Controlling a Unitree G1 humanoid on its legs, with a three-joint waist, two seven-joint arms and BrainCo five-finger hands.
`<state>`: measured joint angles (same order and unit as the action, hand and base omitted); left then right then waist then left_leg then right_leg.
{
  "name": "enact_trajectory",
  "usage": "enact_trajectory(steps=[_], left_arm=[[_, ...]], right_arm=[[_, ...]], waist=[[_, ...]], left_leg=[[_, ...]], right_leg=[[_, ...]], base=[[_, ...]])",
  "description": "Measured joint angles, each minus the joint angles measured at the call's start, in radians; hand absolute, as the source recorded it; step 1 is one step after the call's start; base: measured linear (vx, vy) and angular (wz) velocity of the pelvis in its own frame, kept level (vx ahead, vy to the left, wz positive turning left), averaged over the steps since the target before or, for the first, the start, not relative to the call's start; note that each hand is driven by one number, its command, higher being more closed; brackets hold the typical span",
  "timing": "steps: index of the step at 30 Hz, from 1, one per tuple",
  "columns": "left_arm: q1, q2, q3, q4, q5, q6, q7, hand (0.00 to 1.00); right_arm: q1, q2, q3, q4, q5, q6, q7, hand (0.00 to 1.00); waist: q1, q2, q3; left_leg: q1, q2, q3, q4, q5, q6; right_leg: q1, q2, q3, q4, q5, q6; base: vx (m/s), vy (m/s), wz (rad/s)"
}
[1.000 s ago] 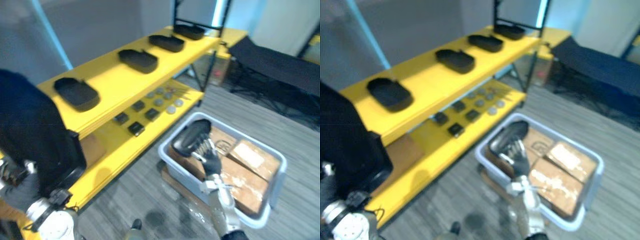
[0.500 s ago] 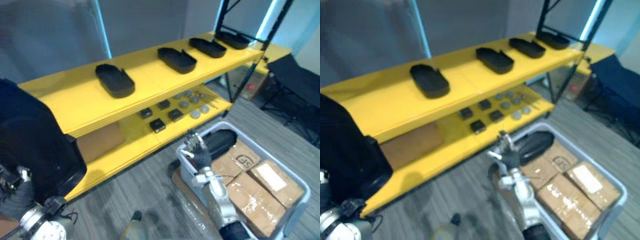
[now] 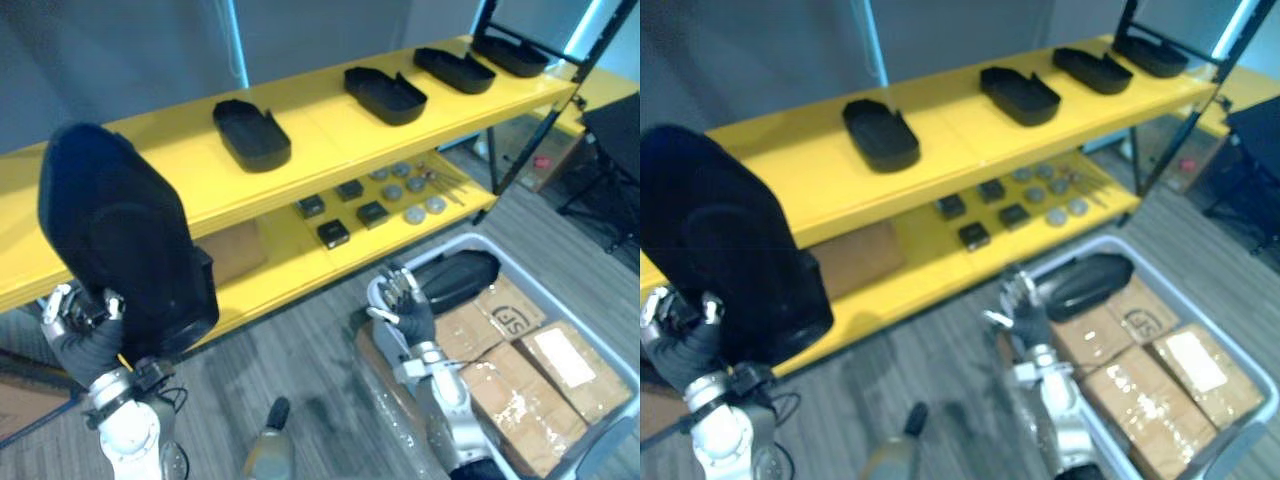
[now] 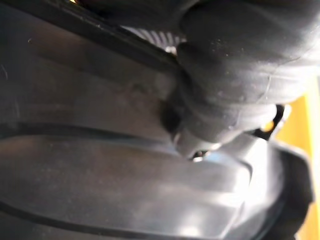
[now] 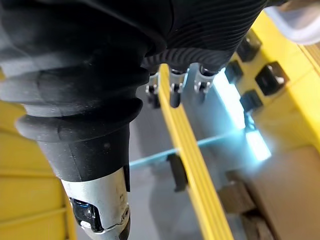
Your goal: Walk over and take plastic housings, then place them on the shelf
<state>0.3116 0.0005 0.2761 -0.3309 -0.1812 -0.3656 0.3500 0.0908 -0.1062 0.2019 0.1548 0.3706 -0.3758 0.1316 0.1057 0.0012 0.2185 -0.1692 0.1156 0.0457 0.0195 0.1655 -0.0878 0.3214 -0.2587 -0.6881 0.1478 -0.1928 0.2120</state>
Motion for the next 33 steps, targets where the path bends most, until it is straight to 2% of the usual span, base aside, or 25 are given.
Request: enact_trajectory(steps=[3,5,7,8,9,10,11,12,13,14,15,16,18,20,21,22,23,24,25,26,27,29,31,32,33], left_arm=[[0.015,-0.008,0.005,0.000,0.001,-0.002,-0.002,1.00],[0.014,-0.007,0.033,-0.002,0.001,-0.004,-0.009,1.00],[0.002,-0.006,0.067,-0.006,-0.008,-0.004,-0.035,1.00],[-0.007,-0.008,0.075,-0.007,-0.014,-0.004,-0.061,1.00],[-0.013,-0.007,0.071,-0.008,-0.014,-0.004,-0.074,1.00],[-0.029,0.003,0.066,-0.014,-0.013,-0.004,-0.100,1.00],[-0.043,0.033,0.064,-0.015,-0.008,-0.004,-0.112,1.00],[-0.048,0.049,0.065,-0.015,-0.006,-0.004,-0.113,1.00],[-0.069,0.089,0.063,-0.017,-0.001,-0.004,-0.106,1.00],[-0.090,0.104,0.062,-0.018,0.003,-0.003,-0.095,1.00],[-0.104,0.109,0.063,-0.018,0.003,-0.002,-0.090,1.00],[-0.133,0.114,0.059,-0.017,0.003,-0.001,-0.088,1.00],[-0.171,0.114,0.054,-0.017,0.003,0.008,-0.087,1.00],[-0.211,0.114,0.047,-0.003,0.002,0.020,-0.079,1.00],[-0.219,0.113,0.043,0.005,0.001,0.026,-0.077,1.00],[-0.226,0.113,0.032,0.019,-0.002,0.040,-0.075,1.00],[-0.226,0.112,0.028,0.028,-0.005,0.044,-0.076,1.00],[-0.218,0.111,0.019,0.035,-0.006,0.059,-0.078,1.00],[-0.204,0.100,0.005,0.037,-0.006,0.066,-0.081,1.00],[-0.190,0.096,-0.009,0.036,-0.006,0.069,-0.084,1.00],[-0.154,0.075,-0.029,0.034,-0.008,0.075,-0.104,1.00],[-0.129,0.052,-0.030,0.031,-0.010,0.076,-0.127,1.00],[-0.133,0.048,-0.051,0.021,-0.010,0.077,-0.151,1.00],[-0.141,0.049,-0.068,0.011,-0.008,0.076,-0.176,1.00],[-0.149,0.052,-0.076,0.007,-0.007,0.076,-0.186,1.00]], right_arm=[[0.007,-0.005,-0.001,0.000,-0.001,-0.015,-0.003,0.00],[0.006,0.010,0.003,0.000,-0.008,-0.039,-0.010,0.00],[-0.002,0.038,-0.004,-0.012,-0.034,-0.061,-0.048,0.00],[-0.010,0.038,-0.023,-0.019,-0.042,-0.065,-0.060,0.00],[-0.014,0.034,-0.037,-0.019,-0.045,-0.067,-0.066,0.00],[-0.021,0.028,-0.069,-0.022,-0.056,-0.076,-0.069,0.00],[-0.032,0.027,-0.094,-0.030,-0.079,-0.086,-0.069,0.00],[-0.040,0.028,-0.105,-0.032,-0.092,-0.093,-0.068,0.00],[-0.069,0.027,-0.112,-0.032,-0.108,-0.107,-0.064,0.00],[-0.085,0.022,-0.112,-0.036,-0.110,-0.114,-0.058,0.00],[-0.090,0.019,-0.113,-0.044,-0.110,-0.115,-0.052,0.00],[-0.090,0.011,-0.115,-0.077,-0.110,-0.117,-0.042,0.00],[-0.091,-0.009,-0.116,-0.123,-0.107,-0.119,-0.028,0.00],[-0.098,-0.036,-0.117,-0.160,-0.061,-0.120,0.015,0.00],[-0.098,-0.038,-0.120,-0.168,-0.045,-0.120,0.027,0.00],[-0.097,-0.040,-0.124,-0.184,-0.018,-0.119,0.046,0.00],[-0.097,-0.040,-0.124,-0.191,-0.009,-0.119,0.051,0.00],[-0.094,-0.038,-0.124,-0.213,0.010,-0.113,0.068,0.00],[-0.094,-0.041,-0.129,-0.225,0.010,-0.101,0.073,0.00],[-0.090,-0.043,-0.133,-0.230,0.010,-0.095,0.073,0.00],[-0.090,-0.063,-0.140,-0.226,0.010,-0.074,0.068,0.00],[-0.087,-0.075,-0.145,-0.225,0.010,-0.047,0.063,0.00],[-0.083,-0.076,-0.176,-0.226,0.009,-0.038,0.045,0.00],[-0.081,-0.075,-0.203,-0.229,0.007,-0.038,0.031,0.00],[-0.079,-0.075,-0.218,-0.236,0.006,-0.038,0.020,0.00]], waist=[[0.014,0.016,-0.001],[0.038,-0.012,0.004],[0.046,-0.059,0.007],[0.043,-0.072,0.009],[0.039,-0.070,0.008],[0.038,-0.069,0.007],[0.040,-0.074,0.005],[0.036,-0.077,0.003],[0.012,-0.069,0.007],[0.001,-0.069,0.008],[-0.007,-0.069,0.007],[-0.012,-0.056,0.016],[-0.018,-0.050,0.017],[-0.039,-0.031,0.010],[-0.042,-0.025,0.011],[-0.048,-0.024,0.012],[-0.054,-0.028,0.009],[-0.060,-0.058,-0.009],[-0.066,-0.059,-0.014],[-0.067,-0.046,-0.022],[-0.060,0.003,-0.040],[-0.055,0.045,-0.064],[-0.068,0.057,-0.071],[-0.068,0.053,-0.071],[-0.067,0.049,-0.071]], left_leg=[[-0.045,-0.005,0.044,0.014,0.038,0.007],[-0.055,-0.029,0.075,0.025,0.036,0.010],[-0.081,-0.083,0.077,0.053,0.006,0.036],[-0.080,-0.106,0.074,0.067,-0.015,0.047],[-0.076,-0.112,0.068,0.070,-0.021,0.052],[-0.055,-0.118,0.066,0.073,-0.038,0.069],[-0.021,-0.132,0.061,0.065,-0.060,0.079],[0.000,-0.137,0.058,0.053,-0.066,0.086],[0.037,-0.134,0.023,0.036,-0.080,0.109],[0.060,-0.129,0.008,0.021,-0.082,0.112],[0.075,-0.124,-0.004,0.014,-0.084,0.113],[0.106,-0.118,-0.017,0.002,-0.091,0.114],[0.144,-0.107,-0.045,-0.006,-0.107,0.108],[0.150,-0.067,-0.111,-0.008,-0.126,0.090],[0.150,-0.057,-0.124,-0.010,-0.129,0.086],[0.147,-0.048,-0.153,-0.011,-0.136,0.075],[0.139,-0.049,-0.170,-0.009,-0.140,0.067],[0.132,-0.071,-0.202,-0.011,-0.148,0.038],[0.137,-0.069,-0.220,-0.016,-0.150,0.021],[0.141,-0.057,-0.222,-0.019,-0.149,0.020],[0.147,-0.012,-0.229,-0.033,-0.131,-0.036],[0.143,0.015,-0.185,-0.040,-0.115,-0.057],[0.145,0.024,-0.082,-0.048,-0.088,-0.045],[0.152,0.023,-0.008,-0.048,-0.079,-0.034],[0.156,0.021,0.013,-0.048,-0.076,-0.030]], right_leg=[[-0.005,-0.011,-0.030,-0.001,-0.006,0.009],[-0.005,-0.034,-0.029,0.000,-0.011,0.013],[-0.005,-0.075,-0.043,0.015,-0.032,-0.038],[-0.005,-0.102,-0.042,0.074,0.002,-0.070],[-0.019,-0.120,-0.028,0.131,0.023,-0.097],[-0.061,-0.163,0.022,0.267,0.074,-0.145],[-0.105,-0.203,0.090,0.394,0.162,-0.171],[-0.126,-0.219,0.124,0.443,0.220,-0.160],[-0.189,-0.223,0.190,0.576,0.155,-0.144],[-0.232,-0.207,0.203,0.638,0.060,-0.148],[-0.253,-0.188,0.200,0.654,0.018,-0.147],[-0.282,-0.149,0.196,0.633,-0.036,-0.153],[-0.315,-0.088,0.198,0.530,-0.073,-0.174],[-0.393,0.008,0.288,0.357,-0.070,-0.175],[-0.407,0.026,0.322,0.315,-0.065,-0.169],[-0.425,0.055,0.385,0.213,-0.037,-0.144],[-0.423,0.061,0.415,0.154,-0.016,-0.139],[-0.412,0.061,0.481,0.059,0.008,-0.119],[-0.394,0.070,0.495,0.059,0.058,-0.077],[-0.385,0.079,0.489,0.058,0.079,-0.079],[-0.352,0.118,0.449,0.030,0.116,-0.106],[-0.302,0.146,0.384,-0.014,0.131,-0.124],[-0.257,0.152,0.324,-0.024,0.129,-0.129],[-0.235,0.151,0.300,-0.025,0.124,-0.135],[-0.226,0.151,0.296,-0.025,0.122,-0.137]], base=[[-0.06,0.078,0.49],[0.02,0.080,0.26],[0.12,0.099,0.48],[0.15,0.123,0.51],[0.16,0.187,0.52],[0.15,0.227,0.40],[0.16,0.225,0.27],[0.24,0.159,0.26],[0.22,0.077,0.28],[0.23,0.047,0.33],[0.18,0.030,0.32],[0.22,0.033,0.33],[0.21,-0.014,0.40],[0.18,-0.135,0.67],[0.16,-0.214,0.76],[0.11,-0.212,0.68],[0.10,-0.285,1.11],[0.12,-0.363,1.21],[0.14,-0.383,1.27],[0.25,-0.443,1.03],[0.24,-0.322,0.76],[0.29,-0.257,0.82],[0.23,-0.154,0.87],[0.13,-0.085,0.53],[0.17,-0.078,0.40]])
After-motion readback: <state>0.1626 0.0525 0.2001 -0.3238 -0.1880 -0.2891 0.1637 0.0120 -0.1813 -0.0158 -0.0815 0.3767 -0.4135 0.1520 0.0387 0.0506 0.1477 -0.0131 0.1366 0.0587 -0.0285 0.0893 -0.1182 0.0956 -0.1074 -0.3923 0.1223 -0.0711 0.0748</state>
